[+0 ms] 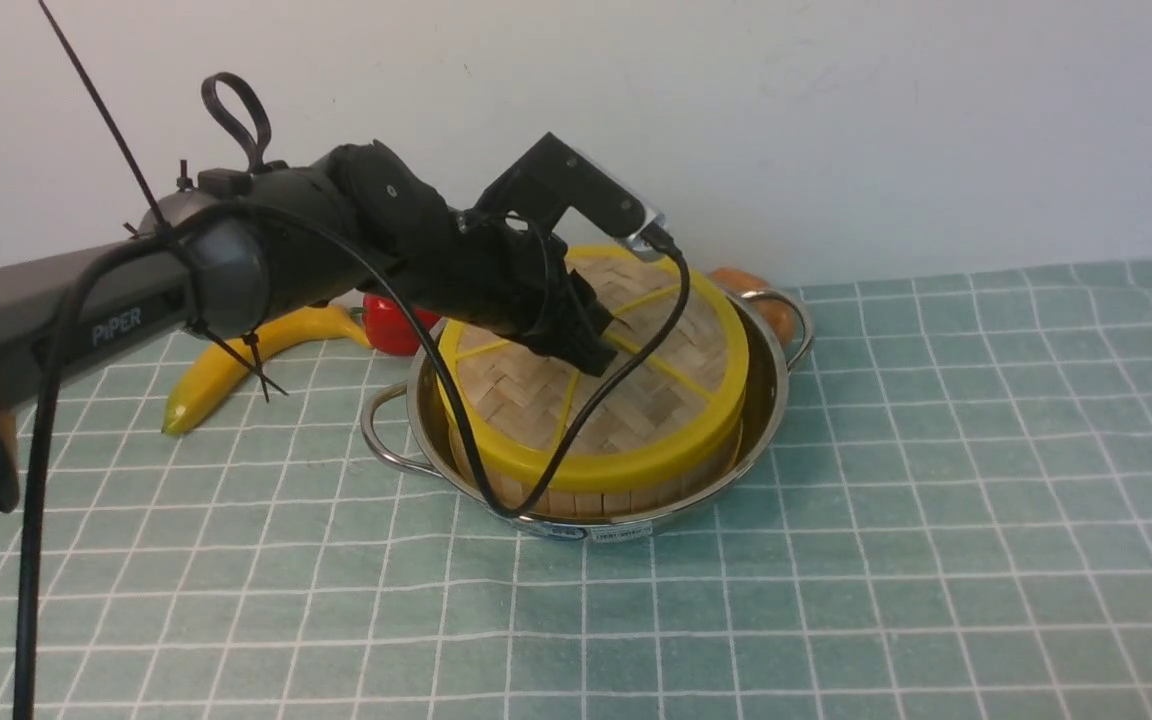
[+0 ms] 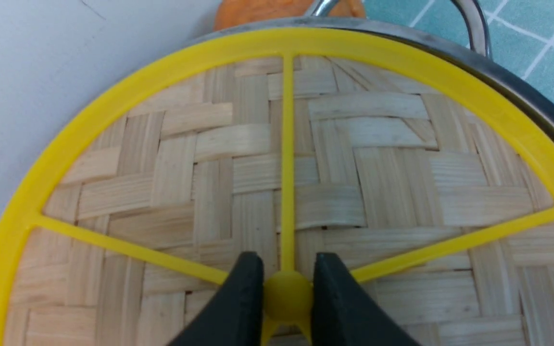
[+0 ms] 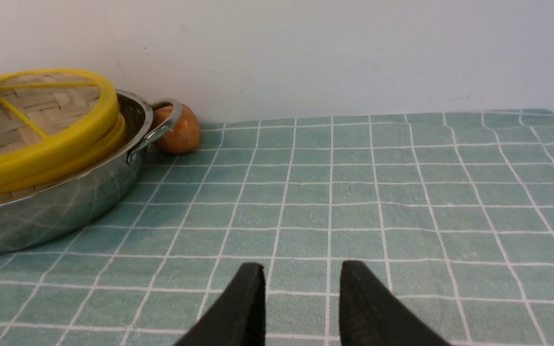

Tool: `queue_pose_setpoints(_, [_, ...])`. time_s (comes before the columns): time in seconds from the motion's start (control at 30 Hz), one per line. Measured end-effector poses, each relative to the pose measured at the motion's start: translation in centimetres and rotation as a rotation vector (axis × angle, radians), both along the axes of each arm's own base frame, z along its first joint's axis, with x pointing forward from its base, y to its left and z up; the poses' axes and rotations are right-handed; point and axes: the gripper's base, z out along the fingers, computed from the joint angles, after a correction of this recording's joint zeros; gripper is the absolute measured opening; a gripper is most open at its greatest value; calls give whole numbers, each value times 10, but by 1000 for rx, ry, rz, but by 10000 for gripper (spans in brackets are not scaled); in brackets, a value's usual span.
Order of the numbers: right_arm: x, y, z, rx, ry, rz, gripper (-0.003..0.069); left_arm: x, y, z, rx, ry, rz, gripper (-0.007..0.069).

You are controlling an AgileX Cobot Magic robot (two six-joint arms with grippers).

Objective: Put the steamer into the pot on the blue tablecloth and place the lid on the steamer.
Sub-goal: 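Place the yellow bamboo steamer lid onto the steamer in the pot with the left gripper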

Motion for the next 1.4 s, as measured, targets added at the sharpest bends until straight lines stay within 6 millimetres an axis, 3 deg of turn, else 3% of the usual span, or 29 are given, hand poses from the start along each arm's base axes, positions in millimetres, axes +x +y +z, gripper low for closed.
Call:
queue_pose_setpoints(1.1, [0, 0, 0, -2, 0, 0, 240, 4, 0, -4, 2, -15, 17, 124])
queue_pose_setpoints(1.2, [0, 0, 0, -2, 0, 0, 240, 3, 0, -4, 2, -13, 16, 142])
queue_pose_setpoints(1.4, [0, 0, 0, -2, 0, 0, 240, 2, 0, -5, 7, 3, 0, 266])
